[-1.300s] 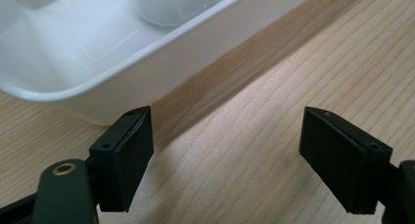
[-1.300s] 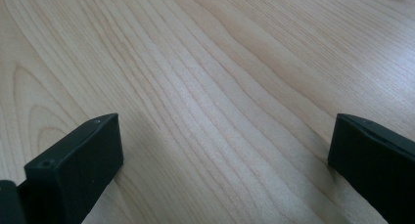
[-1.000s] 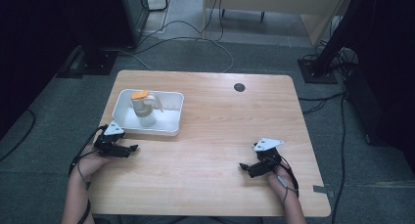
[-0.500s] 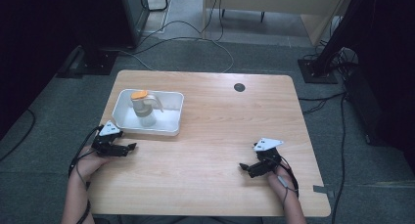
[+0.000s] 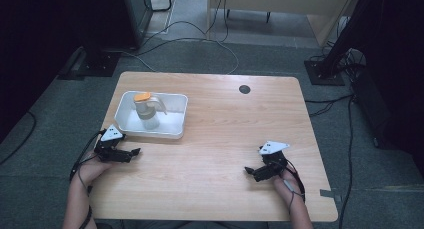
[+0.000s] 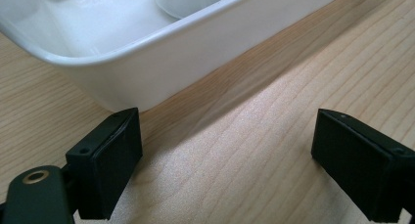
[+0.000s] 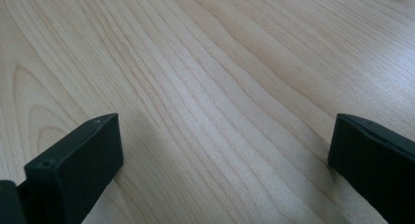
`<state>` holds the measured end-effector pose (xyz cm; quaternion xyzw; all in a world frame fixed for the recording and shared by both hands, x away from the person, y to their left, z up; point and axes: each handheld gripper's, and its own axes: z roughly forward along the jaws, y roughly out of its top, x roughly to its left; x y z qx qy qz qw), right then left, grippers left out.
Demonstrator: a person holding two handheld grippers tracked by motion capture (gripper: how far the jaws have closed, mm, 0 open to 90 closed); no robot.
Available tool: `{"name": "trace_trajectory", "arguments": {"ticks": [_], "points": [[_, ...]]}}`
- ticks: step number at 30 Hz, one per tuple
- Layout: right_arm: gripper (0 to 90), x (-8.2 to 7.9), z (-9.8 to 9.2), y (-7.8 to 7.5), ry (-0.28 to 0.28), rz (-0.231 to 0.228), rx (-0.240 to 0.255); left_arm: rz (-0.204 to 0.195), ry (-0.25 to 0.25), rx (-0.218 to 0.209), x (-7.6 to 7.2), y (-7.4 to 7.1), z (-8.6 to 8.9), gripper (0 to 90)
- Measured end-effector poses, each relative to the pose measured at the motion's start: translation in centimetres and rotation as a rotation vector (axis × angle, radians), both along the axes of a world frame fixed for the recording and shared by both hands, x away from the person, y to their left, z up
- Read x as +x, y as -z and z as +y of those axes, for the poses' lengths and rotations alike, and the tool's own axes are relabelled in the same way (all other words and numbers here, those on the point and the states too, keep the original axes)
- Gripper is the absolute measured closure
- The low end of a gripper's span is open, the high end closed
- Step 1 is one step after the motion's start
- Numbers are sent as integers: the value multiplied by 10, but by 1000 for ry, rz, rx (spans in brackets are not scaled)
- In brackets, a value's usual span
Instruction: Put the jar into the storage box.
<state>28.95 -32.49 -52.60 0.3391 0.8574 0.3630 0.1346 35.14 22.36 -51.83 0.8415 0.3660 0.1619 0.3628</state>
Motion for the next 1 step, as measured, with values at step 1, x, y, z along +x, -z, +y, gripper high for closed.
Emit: {"name": "trace_trajectory", "arguments": {"ticks": [1], "points": [[0, 0, 0, 0, 0, 0, 0, 0, 0, 0, 0, 0, 0, 117]]}}
